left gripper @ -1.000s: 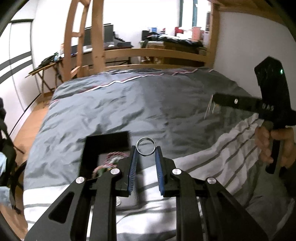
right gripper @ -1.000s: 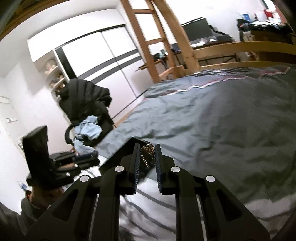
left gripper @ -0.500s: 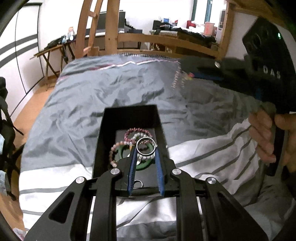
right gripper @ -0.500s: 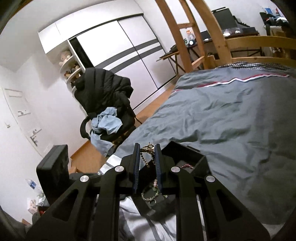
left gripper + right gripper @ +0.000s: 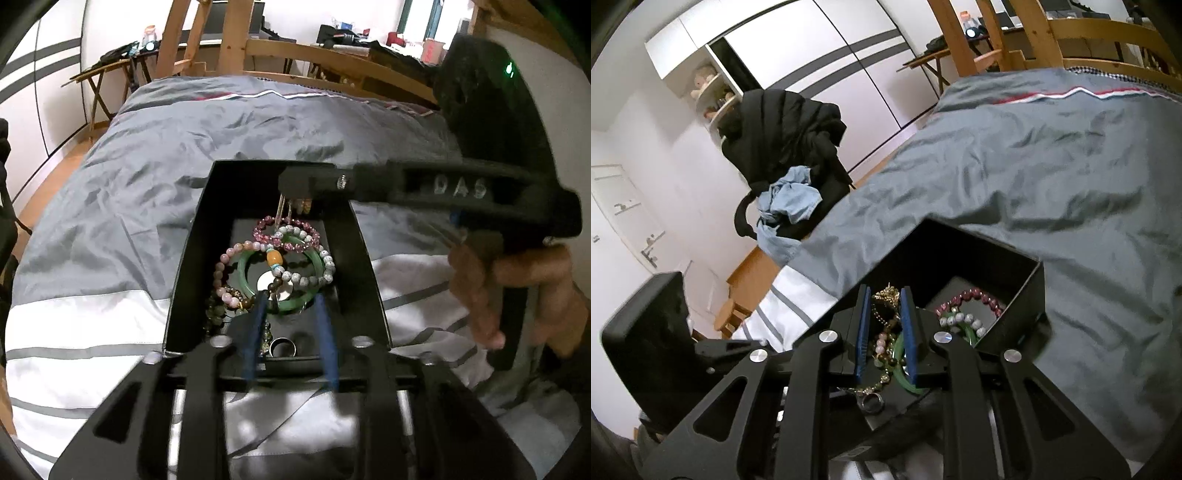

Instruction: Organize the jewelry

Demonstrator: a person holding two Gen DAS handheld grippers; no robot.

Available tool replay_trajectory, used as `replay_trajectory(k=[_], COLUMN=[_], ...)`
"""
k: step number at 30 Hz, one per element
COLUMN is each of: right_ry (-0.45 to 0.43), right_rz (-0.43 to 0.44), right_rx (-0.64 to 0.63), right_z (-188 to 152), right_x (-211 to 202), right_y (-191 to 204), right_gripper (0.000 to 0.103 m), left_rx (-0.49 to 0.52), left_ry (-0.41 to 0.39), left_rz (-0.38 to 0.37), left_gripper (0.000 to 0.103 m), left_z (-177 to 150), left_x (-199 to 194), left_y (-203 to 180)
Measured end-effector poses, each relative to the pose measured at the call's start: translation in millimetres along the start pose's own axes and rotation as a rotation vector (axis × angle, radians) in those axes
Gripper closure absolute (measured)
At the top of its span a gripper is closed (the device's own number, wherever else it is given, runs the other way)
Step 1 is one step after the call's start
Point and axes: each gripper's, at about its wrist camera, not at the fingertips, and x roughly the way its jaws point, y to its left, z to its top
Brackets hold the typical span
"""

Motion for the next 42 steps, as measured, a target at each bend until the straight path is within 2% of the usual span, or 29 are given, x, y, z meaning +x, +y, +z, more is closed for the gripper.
replay_trajectory(k=[1, 2, 3, 4, 5, 6, 7, 10, 13, 17, 18, 26, 30, 42], right_ry=[0.003, 0.006, 0.003, -0.009, -0.036, -0.047, -0.065, -0.136, -0.15, -0.169, -0.173, -0.154, -0.122, -0.02], right_rz=[-0.007, -0.012, -0.023, -0.041, -0.06, -0.072, -0.099, -0.239, -0.318, -0.337, -0.341, -0.4, -0.439, -0.513], right_rx=[-0.003, -0.005, -0.005, -0.009, -0.017, -0.016, -0.019, -0.083, -0.111, -0.116, -0.119, -0.146, -0.147, -0.093], right_z=[0, 0, 0, 1, 2, 4, 6, 12, 14, 5, 1, -32, -50, -92], right_x=[1, 2, 0, -2, -9, -14, -21, -49, -70, -97, -103, -136, -145, -156], right_y=[0, 0, 2, 3, 7, 8, 12, 31, 48, 75, 80, 121, 135, 140], right_gripper=[0.063, 0.049, 0.024, 0.021, 0.021, 0.019, 0.012, 0.004, 0.004, 0.004, 0.004, 0.004, 0.004, 0.004], left_rx=[-0.008, -0.01, -0.014, -0.02, -0.038, -0.054, -0.075, -0.161, -0.222, -0.213, -0.205, -0.16, -0.169, -0.095], left_ry=[-0.011, -0.019, -0.024, -0.025, -0.033, -0.047, -0.067, -0.103, -0.132, -0.096, -0.093, -0.098, -0.1, -0.033], left_rz=[0.012, 0.015, 0.012, 0.024, 0.07, 0.105, 0.138, 0.187, 0.216, 0.348, 0.354, 0.364, 0.367, 0.358], left_gripper=[0.054, 0.052, 0.051, 0.04, 0.021, 0.017, 0.016, 0.011, 0.007, 0.007, 0.007, 0.007, 0.007, 0.007], left_z=[0, 0, 1, 2, 3, 3, 4, 7, 5, 2, 1, -4, -11, -34], left_x=[-3, -5, -7, -9, -14, -19, -27, -55, -79, -98, -102, -148, -162, -172], left_y=[1, 1, 1, 2, 3, 4, 6, 16, 22, 16, 13, -11, -16, -34])
